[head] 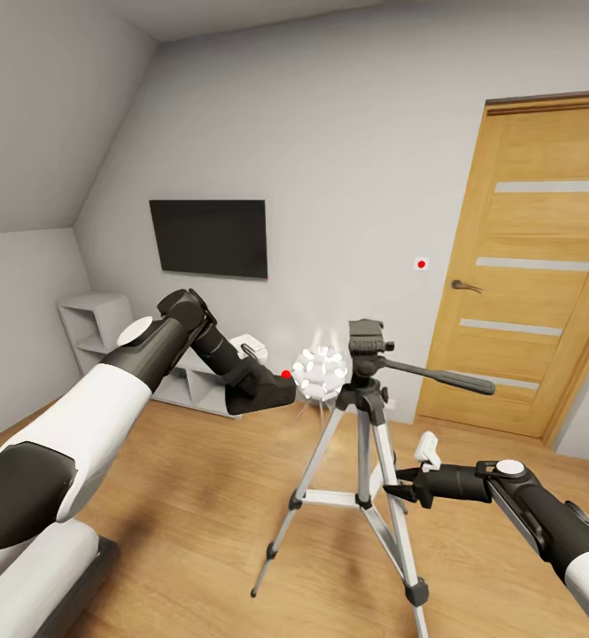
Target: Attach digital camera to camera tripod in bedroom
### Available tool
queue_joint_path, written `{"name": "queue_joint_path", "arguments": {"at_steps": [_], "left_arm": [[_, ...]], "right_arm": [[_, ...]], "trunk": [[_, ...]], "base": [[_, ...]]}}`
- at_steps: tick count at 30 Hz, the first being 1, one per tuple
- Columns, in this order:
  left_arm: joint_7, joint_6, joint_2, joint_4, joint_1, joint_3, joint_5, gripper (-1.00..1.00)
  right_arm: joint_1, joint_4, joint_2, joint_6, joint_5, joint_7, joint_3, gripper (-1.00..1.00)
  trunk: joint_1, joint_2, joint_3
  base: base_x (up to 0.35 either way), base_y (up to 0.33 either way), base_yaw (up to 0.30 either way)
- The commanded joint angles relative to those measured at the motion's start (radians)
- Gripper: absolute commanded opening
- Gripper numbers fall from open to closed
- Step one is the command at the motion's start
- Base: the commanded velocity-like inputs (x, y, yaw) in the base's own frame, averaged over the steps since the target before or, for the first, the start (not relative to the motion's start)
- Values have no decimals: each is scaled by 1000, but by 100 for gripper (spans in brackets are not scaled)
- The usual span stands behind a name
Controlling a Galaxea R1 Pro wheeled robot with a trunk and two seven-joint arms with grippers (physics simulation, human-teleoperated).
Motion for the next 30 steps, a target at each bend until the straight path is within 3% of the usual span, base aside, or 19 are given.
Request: {"name": "queue_joint_path", "arguments": {"at_steps": [1,9,21,30], "left_arm": [[-10,11,1,-1,0,-2,-9,-100],[-10,11,7,-1,0,-1,-9,-100],[-9,11,29,4,0,0,-9,-100],[-9,11,40,16,0,1,-9,-100]], "right_arm": [[-1,-1,-1,11,-15,2,2,-100],[-1,-2,6,11,-18,5,0,-100],[-2,-12,89,11,-19,5,1,-100],[-2,-53,102,5,-19,5,0,-100]], "trunk": [[0,-1,0],[0,-1,0],[0,-1,0],[0,-1,0]], "base": [[0,0,0],[0,0,0],[0,0,0],[0,0,0]]}}
